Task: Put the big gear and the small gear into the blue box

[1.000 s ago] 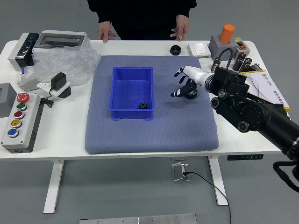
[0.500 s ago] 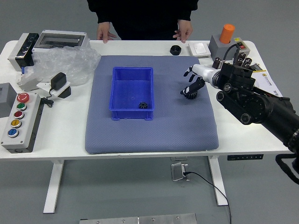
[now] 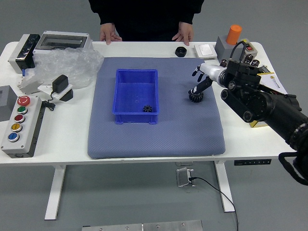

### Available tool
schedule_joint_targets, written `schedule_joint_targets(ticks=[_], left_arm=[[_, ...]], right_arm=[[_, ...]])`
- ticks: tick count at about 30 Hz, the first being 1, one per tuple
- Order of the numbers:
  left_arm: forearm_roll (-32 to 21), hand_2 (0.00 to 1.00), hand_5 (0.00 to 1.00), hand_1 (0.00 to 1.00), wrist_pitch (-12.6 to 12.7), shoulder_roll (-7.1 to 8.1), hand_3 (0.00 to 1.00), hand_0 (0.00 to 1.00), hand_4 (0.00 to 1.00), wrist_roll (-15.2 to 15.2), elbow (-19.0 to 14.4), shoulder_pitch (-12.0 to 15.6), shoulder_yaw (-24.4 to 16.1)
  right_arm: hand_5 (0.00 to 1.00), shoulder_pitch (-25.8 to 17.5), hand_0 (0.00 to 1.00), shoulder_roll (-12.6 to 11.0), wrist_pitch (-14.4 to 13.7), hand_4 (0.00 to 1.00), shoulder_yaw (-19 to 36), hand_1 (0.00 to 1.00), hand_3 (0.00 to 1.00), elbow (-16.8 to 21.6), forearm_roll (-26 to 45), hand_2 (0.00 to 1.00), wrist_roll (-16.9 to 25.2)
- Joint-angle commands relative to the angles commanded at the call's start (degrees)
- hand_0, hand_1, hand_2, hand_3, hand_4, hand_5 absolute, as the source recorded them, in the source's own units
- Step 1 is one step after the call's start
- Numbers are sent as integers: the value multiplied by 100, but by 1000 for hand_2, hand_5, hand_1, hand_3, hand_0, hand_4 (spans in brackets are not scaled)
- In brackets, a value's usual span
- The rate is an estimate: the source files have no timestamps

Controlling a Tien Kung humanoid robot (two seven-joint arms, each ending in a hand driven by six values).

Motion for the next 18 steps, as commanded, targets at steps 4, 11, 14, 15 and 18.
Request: schedule_joint_targets(ticks=[4,11,14,15,18], left_arm=[[-1,833,336,833,-2,-9,876,878,806,3,0,-4,4],[15,832,336,831,-3,-30,876,878,806,0,0,-23,-4],[17,832,336,831,-3,-39,876,878,806,0,0,-32,-6],[16,833,336,831,-3,-41,876,878,806,0,0,-33,-6],[14,833,336,831,-2,-40,876,878,806,1,0,-32,-6]], right_arm=[[307,39,683,101,8,850,-71,623,807,-341,117,722,82],[306,78,685,288,17,849,-150,622,806,-835,287,722,161],[306,83,685,350,16,849,-160,622,806,-965,323,722,166],[301,84,686,374,14,845,-157,623,805,-1007,327,722,163],[301,89,686,418,4,845,-135,623,805,-1063,316,722,144]])
